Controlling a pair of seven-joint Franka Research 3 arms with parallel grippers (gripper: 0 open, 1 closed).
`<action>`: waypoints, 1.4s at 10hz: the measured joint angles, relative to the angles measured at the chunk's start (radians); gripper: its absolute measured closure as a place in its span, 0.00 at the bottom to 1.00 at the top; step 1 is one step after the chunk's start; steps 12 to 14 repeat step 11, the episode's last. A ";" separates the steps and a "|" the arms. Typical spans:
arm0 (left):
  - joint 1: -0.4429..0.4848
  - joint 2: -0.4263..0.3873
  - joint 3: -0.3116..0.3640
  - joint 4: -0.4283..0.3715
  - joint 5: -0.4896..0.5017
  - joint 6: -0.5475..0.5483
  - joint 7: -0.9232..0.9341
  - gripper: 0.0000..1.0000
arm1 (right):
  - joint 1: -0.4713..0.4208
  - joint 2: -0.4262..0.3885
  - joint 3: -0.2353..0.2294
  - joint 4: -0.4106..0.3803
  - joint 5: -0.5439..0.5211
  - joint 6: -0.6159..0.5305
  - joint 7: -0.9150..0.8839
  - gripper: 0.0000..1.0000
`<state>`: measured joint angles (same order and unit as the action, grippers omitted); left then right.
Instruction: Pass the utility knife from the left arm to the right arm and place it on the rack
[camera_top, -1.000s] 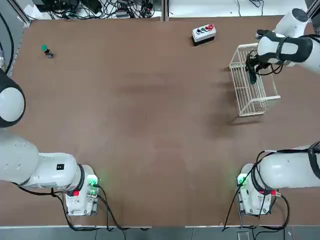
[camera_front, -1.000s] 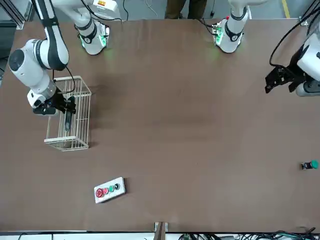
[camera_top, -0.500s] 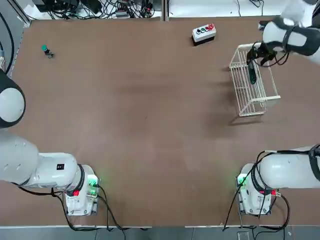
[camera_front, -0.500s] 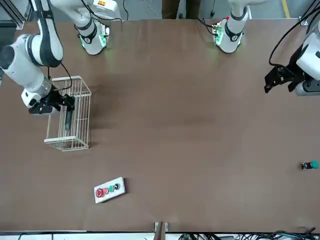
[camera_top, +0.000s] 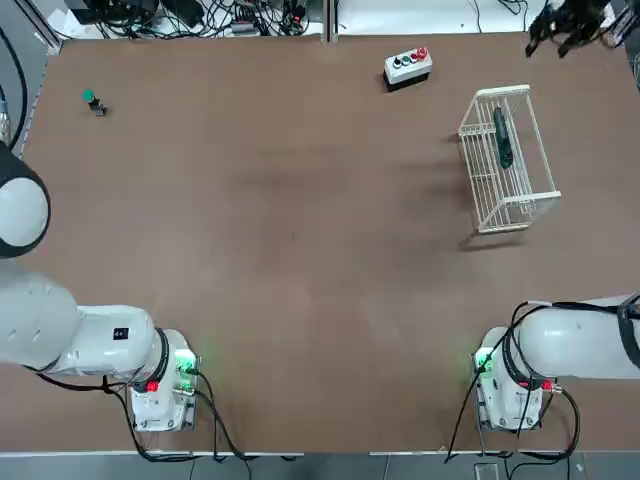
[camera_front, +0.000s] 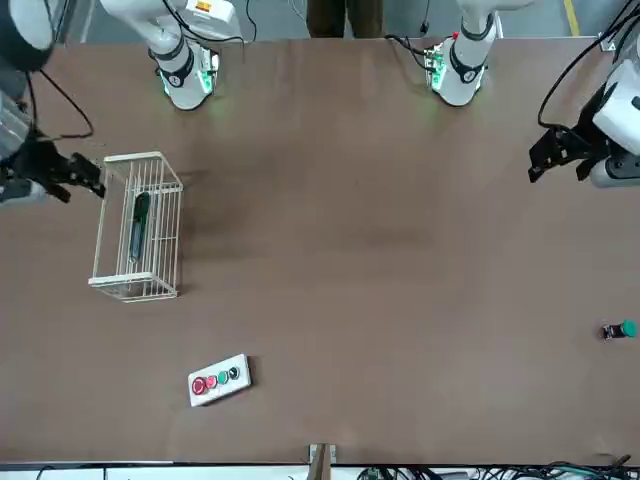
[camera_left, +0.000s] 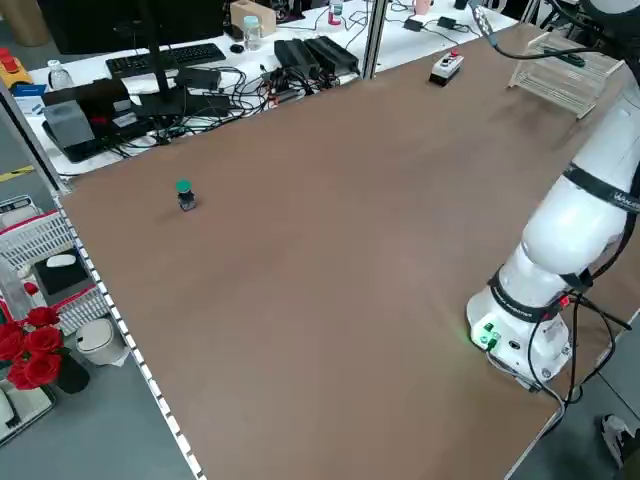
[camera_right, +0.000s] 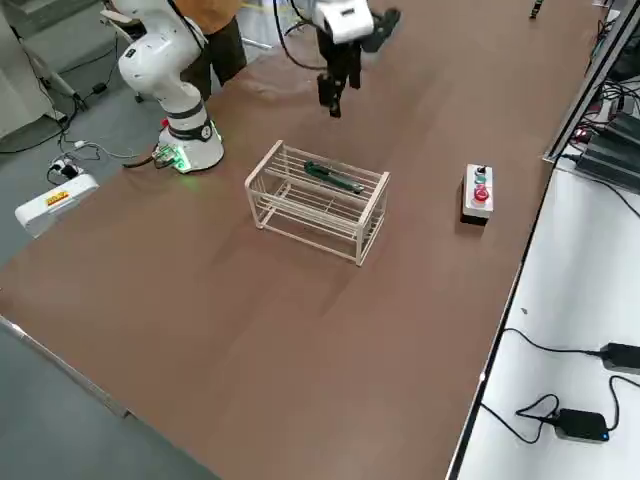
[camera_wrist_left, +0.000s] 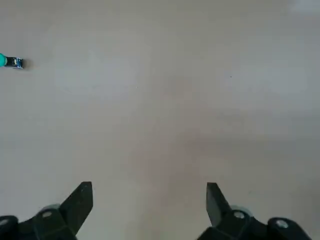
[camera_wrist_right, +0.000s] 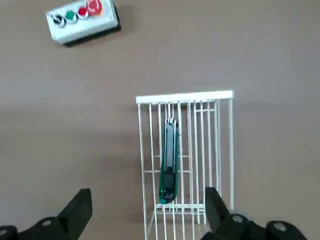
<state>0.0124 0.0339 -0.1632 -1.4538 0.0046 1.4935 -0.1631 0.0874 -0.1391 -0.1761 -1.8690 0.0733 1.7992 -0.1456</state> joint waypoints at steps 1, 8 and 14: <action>0.000 0.000 0.000 -0.002 0.000 -0.026 0.000 0.00 | -0.002 0.007 -0.001 0.075 -0.023 -0.050 0.009 0.00; 0.001 0.005 0.001 -0.010 0.000 -0.017 -0.002 0.00 | -0.005 0.142 0.010 0.361 -0.069 -0.268 0.096 0.00; 0.001 0.006 0.002 -0.010 0.000 -0.017 -0.002 0.00 | -0.012 0.143 0.011 0.362 -0.070 -0.273 0.098 0.00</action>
